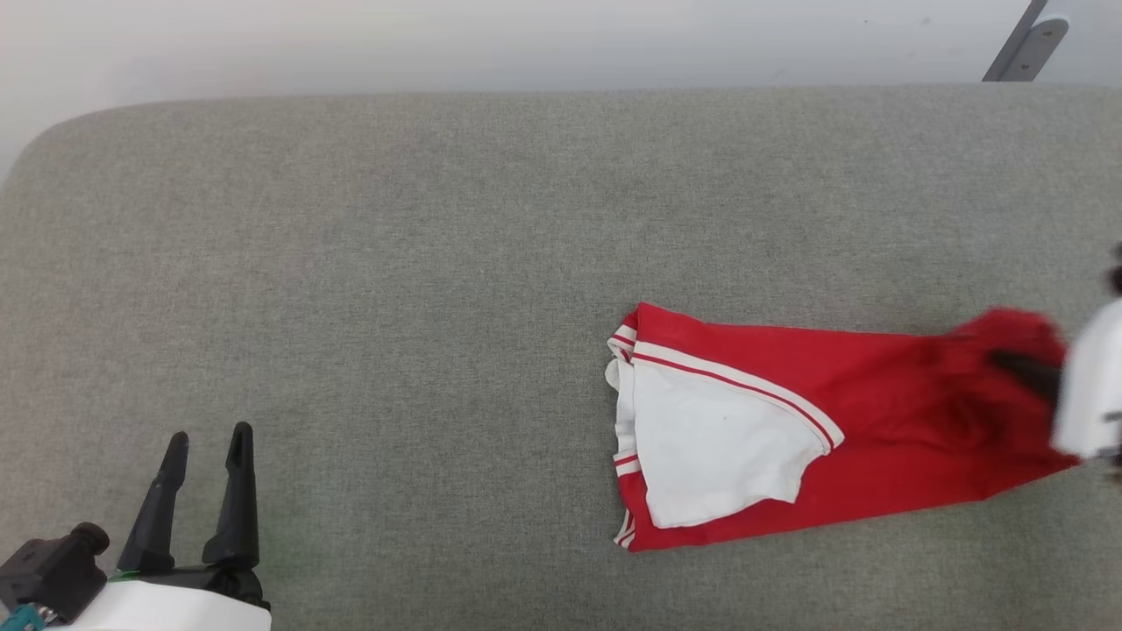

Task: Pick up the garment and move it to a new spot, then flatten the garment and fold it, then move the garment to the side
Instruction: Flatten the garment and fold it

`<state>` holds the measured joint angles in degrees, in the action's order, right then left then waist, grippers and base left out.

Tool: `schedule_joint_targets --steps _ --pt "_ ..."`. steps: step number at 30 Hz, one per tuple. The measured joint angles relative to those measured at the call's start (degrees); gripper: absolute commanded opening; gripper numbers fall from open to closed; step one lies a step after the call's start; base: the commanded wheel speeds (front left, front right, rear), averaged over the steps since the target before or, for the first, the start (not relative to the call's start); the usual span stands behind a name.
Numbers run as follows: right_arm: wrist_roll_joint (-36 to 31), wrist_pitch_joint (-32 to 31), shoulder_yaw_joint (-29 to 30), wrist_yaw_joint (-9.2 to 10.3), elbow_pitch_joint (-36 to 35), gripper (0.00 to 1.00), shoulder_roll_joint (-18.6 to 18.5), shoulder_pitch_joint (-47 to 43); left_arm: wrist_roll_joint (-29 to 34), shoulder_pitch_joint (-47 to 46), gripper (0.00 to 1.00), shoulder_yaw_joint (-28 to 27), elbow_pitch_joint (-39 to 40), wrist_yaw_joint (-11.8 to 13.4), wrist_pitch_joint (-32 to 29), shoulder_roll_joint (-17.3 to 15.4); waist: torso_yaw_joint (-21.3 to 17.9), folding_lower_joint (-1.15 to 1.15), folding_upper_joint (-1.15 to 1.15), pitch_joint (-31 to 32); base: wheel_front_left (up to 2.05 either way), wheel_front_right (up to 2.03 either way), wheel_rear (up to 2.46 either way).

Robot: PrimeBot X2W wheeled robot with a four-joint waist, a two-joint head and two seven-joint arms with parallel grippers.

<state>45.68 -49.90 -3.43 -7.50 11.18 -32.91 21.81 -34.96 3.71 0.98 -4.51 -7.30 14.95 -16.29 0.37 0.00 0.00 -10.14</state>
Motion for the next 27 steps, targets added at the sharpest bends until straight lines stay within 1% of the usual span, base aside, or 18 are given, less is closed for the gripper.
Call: schedule_joint_targets --steps 3,7,11,17,18,19,20,24,27 --pt "0.18 -0.49 -3.76 0.01 -5.15 0.00 2.25 -0.49 -0.32 -0.11 1.00 0.29 -0.05 0.00 0.00 0.01 0.11 0.00 0.00 -0.22 0.00 0.00 0.00" --pt "0.21 -0.47 -8.94 0.01 -7.69 0.00 5.67 -0.14 -0.43 -1.38 1.00 1.40 -0.29 -0.01 0.01 0.05 0.82 0.00 0.00 -0.51 0.00 0.00 0.00" --pt "0.02 0.93 -13.84 0.00 -6.67 0.00 8.16 2.13 -0.66 -2.42 1.00 2.14 -0.69 -0.01 0.01 0.11 1.71 0.00 0.00 -0.75 0.00 0.00 0.00" --pt "-0.89 3.38 -20.63 0.01 -1.69 0.00 10.33 5.68 -0.90 -3.47 1.00 2.99 -1.26 -0.01 0.01 0.25 2.97 0.00 0.00 -0.95 0.00 0.00 0.00" --pt "-0.89 4.04 -21.72 0.01 -1.22 0.15 10.54 6.17 -0.98 -3.50 1.00 3.02 -1.29 -0.01 0.01 0.31 3.10 0.00 0.00 -0.99 0.00 0.00 0.00" --pt "-0.89 4.86 -22.77 0.00 -0.96 0.45 10.49 6.75 -1.10 -3.50 1.00 3.05 -1.37 -0.01 0.01 0.33 3.20 0.00 0.00 -1.03 0.00 0.00 0.00" --pt "-0.87 5.65 -23.64 0.00 -0.73 1.00 10.31 7.31 -1.14 -3.53 1.00 3.20 -1.45 -0.01 0.01 0.35 3.30 0.00 0.00 -1.06 0.00 0.00 0.00" --pt "1.86 6.90 -25.31 0.00 -0.34 1.00 8.87 8.17 -1.41 -3.50 1.00 3.08 -1.93 -0.01 0.00 0.43 3.25 0.00 0.00 -0.49 0.00 0.00 0.00" --pt "2.93 8.55 -25.03 0.00 -1.70 1.00 6.70 8.16 -1.46 -3.14 1.00 2.81 -2.25 -0.01 0.00 0.27 2.87 0.00 0.00 0.38 0.00 0.00 0.00"
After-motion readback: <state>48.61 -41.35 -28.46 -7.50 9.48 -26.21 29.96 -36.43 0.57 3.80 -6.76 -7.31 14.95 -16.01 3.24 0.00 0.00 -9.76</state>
